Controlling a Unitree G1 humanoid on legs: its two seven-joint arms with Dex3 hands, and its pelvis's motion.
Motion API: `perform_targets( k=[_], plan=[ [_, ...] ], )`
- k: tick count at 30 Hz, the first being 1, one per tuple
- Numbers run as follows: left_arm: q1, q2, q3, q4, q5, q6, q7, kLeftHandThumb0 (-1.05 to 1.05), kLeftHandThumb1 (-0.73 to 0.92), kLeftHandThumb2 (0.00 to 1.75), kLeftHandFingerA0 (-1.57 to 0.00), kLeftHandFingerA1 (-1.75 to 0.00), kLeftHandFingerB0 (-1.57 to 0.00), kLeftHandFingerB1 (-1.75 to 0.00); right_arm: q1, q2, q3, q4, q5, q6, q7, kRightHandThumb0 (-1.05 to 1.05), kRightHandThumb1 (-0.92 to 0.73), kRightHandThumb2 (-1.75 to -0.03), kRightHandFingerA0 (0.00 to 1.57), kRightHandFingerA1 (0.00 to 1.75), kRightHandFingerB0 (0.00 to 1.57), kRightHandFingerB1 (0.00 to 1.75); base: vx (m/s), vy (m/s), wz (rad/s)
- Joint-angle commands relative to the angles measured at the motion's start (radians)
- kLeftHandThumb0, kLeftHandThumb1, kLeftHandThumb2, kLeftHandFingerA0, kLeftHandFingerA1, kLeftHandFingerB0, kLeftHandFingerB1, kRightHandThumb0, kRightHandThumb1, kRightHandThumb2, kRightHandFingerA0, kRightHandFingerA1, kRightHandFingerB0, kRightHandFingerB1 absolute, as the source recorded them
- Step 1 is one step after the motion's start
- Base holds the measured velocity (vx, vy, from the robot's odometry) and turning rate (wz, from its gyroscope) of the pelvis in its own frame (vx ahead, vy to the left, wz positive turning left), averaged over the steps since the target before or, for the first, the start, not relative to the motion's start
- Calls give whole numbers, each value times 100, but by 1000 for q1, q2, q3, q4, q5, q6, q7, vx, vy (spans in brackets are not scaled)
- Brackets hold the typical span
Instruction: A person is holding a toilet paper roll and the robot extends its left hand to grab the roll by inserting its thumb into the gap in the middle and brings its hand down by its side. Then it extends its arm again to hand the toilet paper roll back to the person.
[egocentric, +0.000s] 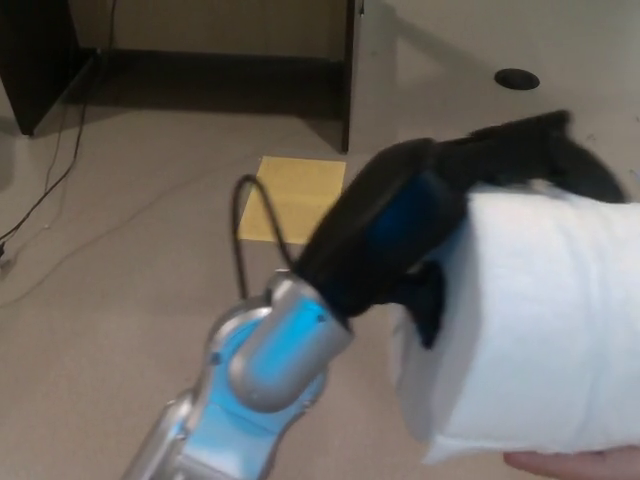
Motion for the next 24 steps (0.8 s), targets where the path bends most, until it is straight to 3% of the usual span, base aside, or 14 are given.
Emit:
perform_targets(
  k=[1,2,3,6,7,10,11,15,16,17,20,21,22,24],
  plan=[
    [47,48,74,-15,-28,-67,8,-3,65,103,-82,-166,-68,-141,-7,-4,-5,3,1,0,4,-44,-54,-86,62,67,41,54,0,0,0],
    [57,62,101,-10,-51,-93,3,-1,67,99,-80,-162,-69,-135,-14,-4,-2,2,-3,2,4,-39,-68,-60,68,59,47,41,0,0,0],
    [76,71,138,-1,-91,-126,2,1,64,102,-88,-155,-74,-126,-17,-4,-1,3,-4,2,4,-44,-53,-86,62,68,40,54,0,0,0],
    [102,107,232,-17,-145,-120,-17,1,65,100,-87,-152,-75,-129,-30,-6,-7,8,1,4,14,-43,-54,-86,61,67,39,53,0,0,0],
    [111,117,260,-24,-151,-115,-16,-2,63,104,-93,-151,-78,-129,-33,-6,-7,7,2,3,13,-38,-66,-60,67,60,46,41,0,0,0],
    [160,157,365,-46,-197,-120,-21,2,65,107,-91,-149,-77,-127,-40,-5,-11,1,6,9,20,-37,-67,-60,67,60,47,41,0,0,0],
    [210,186,435,-50,-217,-108,-25,0,74,86,-92,-145,-79,-123,-51,-5,-13,1,8,11,27,-43,-53,-86,61,68,39,53,0,0,0],
    [315,225,540,-8,-264,-136,-38,7,73,90,-88,-138,-79,-118,-77,-9,-2,4,-6,20,29,-44,-54,-86,60,66,39,53,0,0,0],
    [375,237,573,39,-259,-181,-32,8,71,88,-89,-138,-79,-120,-77,-14,4,3,-13,12,24,-39,-68,-60,67,57,46,41,0,0,0],
    [480,262,624,180,-222,-307,-2,8,77,82,-89,-146,-74,-124,-73,-14,5,4,-12,4,22,-38,-67,-60,67,57,47,41,0,0,0],
    [577,284,654,357,-172,-447,51,4,80,75,-92,-143,-75,-119,-57,-16,4,5,-9,-3,22,-39,-67,-60,66,57,47,41,0,0,0],
    [609,289,659,418,-159,-472,67,1,83,72,-88,-146,-73,-122,-48,-17,3,5,-8,-7,21,-44,-53,-86,61,67,40,54,0,0,0],
    [658,314,649,540,-86,-507,137,3,80,72,-86,-144,-72,-120,-33,-19,-1,4,-3,-10,19,-40,-67,-60,65,57,47,41,0,0,0],
    [688,337,632,644,-39,-503,187,1,81,70,-82,-141,-72,-118,-27,-18,-4,4,1,-10,17,-39,-67,-60,64,56,47,42,0,0,0]
  ],
)
